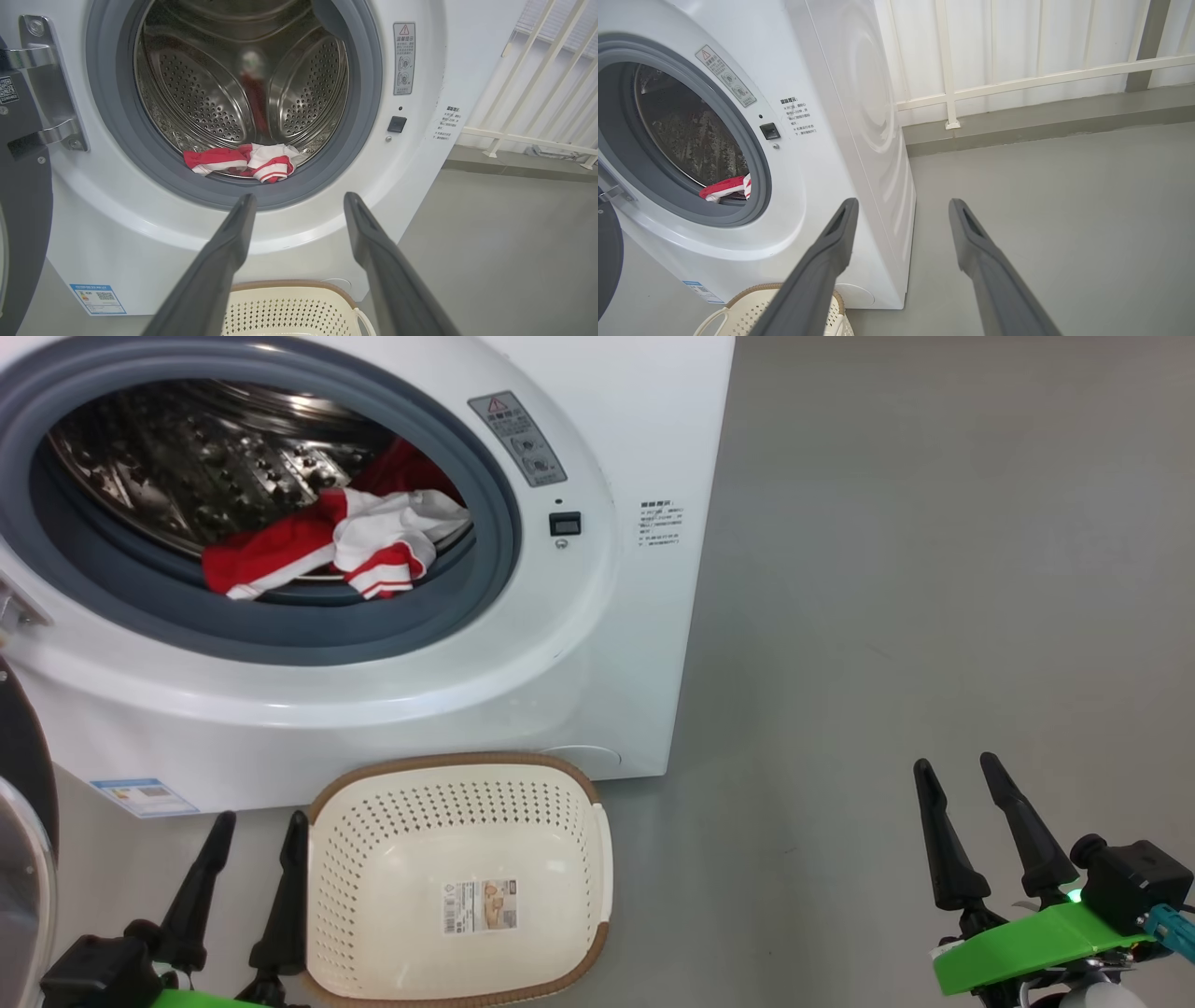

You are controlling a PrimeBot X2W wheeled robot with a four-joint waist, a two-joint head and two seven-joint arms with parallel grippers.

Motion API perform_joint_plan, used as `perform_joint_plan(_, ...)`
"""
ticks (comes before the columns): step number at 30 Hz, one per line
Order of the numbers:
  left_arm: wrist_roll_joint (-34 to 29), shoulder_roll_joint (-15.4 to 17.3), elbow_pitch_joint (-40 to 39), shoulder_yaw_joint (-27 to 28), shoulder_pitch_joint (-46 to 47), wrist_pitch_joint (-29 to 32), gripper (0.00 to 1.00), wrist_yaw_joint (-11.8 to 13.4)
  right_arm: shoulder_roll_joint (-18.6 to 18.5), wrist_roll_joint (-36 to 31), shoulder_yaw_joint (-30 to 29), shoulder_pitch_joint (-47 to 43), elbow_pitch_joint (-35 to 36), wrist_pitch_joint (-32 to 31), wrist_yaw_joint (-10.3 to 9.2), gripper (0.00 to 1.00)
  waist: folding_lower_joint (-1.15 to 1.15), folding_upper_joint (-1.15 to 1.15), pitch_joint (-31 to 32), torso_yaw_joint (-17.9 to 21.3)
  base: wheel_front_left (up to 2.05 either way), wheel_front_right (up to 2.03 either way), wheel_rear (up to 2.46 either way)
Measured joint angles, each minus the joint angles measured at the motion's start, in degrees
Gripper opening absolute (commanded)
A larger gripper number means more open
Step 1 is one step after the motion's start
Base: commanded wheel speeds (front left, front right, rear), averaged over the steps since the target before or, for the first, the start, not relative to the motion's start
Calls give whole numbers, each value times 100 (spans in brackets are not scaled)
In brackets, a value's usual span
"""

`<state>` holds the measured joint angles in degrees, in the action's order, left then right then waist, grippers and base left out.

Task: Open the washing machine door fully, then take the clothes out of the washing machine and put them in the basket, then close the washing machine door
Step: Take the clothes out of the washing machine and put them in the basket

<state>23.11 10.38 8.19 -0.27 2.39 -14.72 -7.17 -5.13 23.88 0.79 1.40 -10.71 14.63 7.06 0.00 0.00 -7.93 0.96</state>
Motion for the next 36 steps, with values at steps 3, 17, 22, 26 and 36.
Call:
perform_joint_plan(3, 0, 0, 15, 7, 0, 0, 100, 0, 1, 0, 0, 1, 2, 0, 0, 100, 0, 0, -29, -1, 0, 0, 0)
perform_joint_plan(17, -90, 188, 1800, -664, 2165, 0, 100, 0, 75, -58, 16, 350, 82, 0, 0, 100, 0, 0, -623, -21, 0, 0, 0)
perform_joint_plan(22, 11, 361, 2846, -1124, 3603, 10, 100, 0, 144, -86, 29, 633, 148, 0, 0, 100, 0, 0, -1007, 23, 0, 0, 0)
perform_joint_plan(26, 267, 499, 3674, -1506, 4755, 169, 100, 0, 189, -110, 34, 814, 190, 0, 0, 100, 0, 0, -1413, 124, 0, 0, 0)
perform_joint_plan(36, 764, 791, 4786, -2216, 6373, 404, 100, 0, 211, -108, 166, 1151, 320, 0, 0, 100, 0, 0, -2166, 374, 0, 0, 0)
